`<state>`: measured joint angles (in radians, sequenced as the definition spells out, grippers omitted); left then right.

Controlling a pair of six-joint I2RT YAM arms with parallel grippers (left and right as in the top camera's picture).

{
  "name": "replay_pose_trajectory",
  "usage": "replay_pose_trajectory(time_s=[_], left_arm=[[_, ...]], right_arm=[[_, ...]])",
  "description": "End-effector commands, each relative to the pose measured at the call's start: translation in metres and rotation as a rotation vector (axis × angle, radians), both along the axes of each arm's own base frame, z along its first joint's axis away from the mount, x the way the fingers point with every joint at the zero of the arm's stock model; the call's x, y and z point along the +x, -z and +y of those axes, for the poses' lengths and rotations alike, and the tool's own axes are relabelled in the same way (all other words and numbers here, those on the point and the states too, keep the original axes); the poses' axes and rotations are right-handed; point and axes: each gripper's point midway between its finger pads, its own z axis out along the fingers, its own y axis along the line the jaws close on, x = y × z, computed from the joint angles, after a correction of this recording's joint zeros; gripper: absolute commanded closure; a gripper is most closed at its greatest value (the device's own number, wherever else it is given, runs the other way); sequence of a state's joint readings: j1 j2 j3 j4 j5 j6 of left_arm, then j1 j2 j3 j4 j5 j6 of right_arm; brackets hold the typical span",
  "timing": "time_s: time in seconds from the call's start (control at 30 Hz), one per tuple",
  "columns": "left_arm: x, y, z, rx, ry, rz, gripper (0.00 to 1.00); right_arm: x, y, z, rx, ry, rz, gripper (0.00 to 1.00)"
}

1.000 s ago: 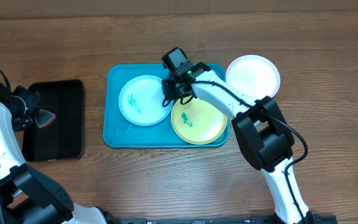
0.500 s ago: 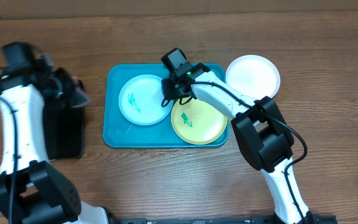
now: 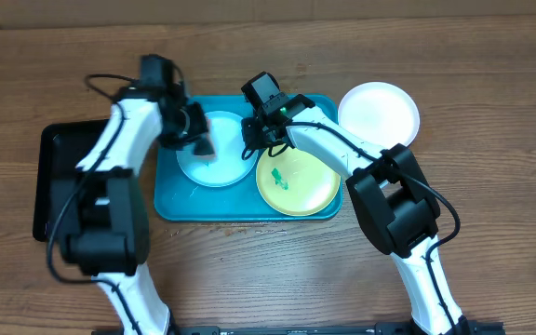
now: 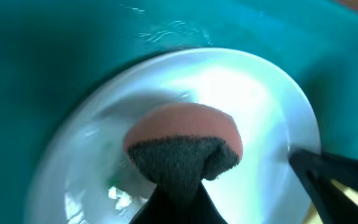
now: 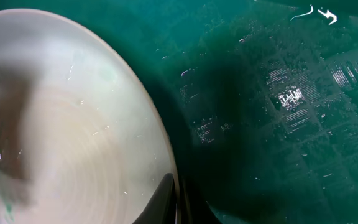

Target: Clean dirty plates on tray and stack at the side

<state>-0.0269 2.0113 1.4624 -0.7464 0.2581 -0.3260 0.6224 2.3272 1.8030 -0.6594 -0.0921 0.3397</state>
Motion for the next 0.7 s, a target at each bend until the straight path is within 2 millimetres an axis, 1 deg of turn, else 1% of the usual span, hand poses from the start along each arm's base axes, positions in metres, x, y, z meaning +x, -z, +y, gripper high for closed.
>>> replay_pose_trajectory(time_s=[0.0, 0.07, 0.17, 0.2, 0.3, 0.37, 0.47, 0.57, 0.67], left_arm=[[0.006, 0.008, -0.033, -0.081, 0.046, -0.003, 0.96], [0.009, 0.011, -0.044, -0.098, 0.068, -0.014, 0.96], [0.012, 0.017, -0.052, -0.094, 0.061, -0.016, 0.96], [0.012, 0.019, -0.053, -0.096, 0.054, -0.013, 0.96], [0.007, 0.036, -0.050, -0.075, 0.042, 0.030, 0.96], [0.001, 0.047, -0.036, 0.002, 0.019, 0.069, 0.96], [-0.011, 0.056, -0.004, 0.172, -0.022, 0.120, 0.96], [-0.017, 0.055, 0.024, 0.329, -0.052, 0.141, 0.96], [-0.025, 0.049, 0.054, 0.484, -0.081, 0.162, 0.96]], right_arm=[[-0.001, -0.008, 0.000, 0.005, 0.005, -0.010, 0.96], [-0.001, -0.008, 0.000, 0.005, 0.005, -0.010, 0.96], [-0.001, -0.008, 0.000, 0.005, 0.005, -0.010, 0.96], [-0.001, -0.008, 0.000, 0.004, 0.005, -0.010, 0.96], [-0.001, -0.007, -0.001, 0.003, 0.005, -0.008, 0.96], [-0.002, -0.007, -0.001, 0.002, 0.005, -0.006, 0.96], [-0.002, -0.007, -0.001, -0.001, 0.005, -0.003, 0.96], [-0.002, -0.006, -0.002, -0.001, 0.004, -0.003, 0.96], [-0.002, -0.006, -0.002, -0.001, 0.004, -0.003, 0.96]])
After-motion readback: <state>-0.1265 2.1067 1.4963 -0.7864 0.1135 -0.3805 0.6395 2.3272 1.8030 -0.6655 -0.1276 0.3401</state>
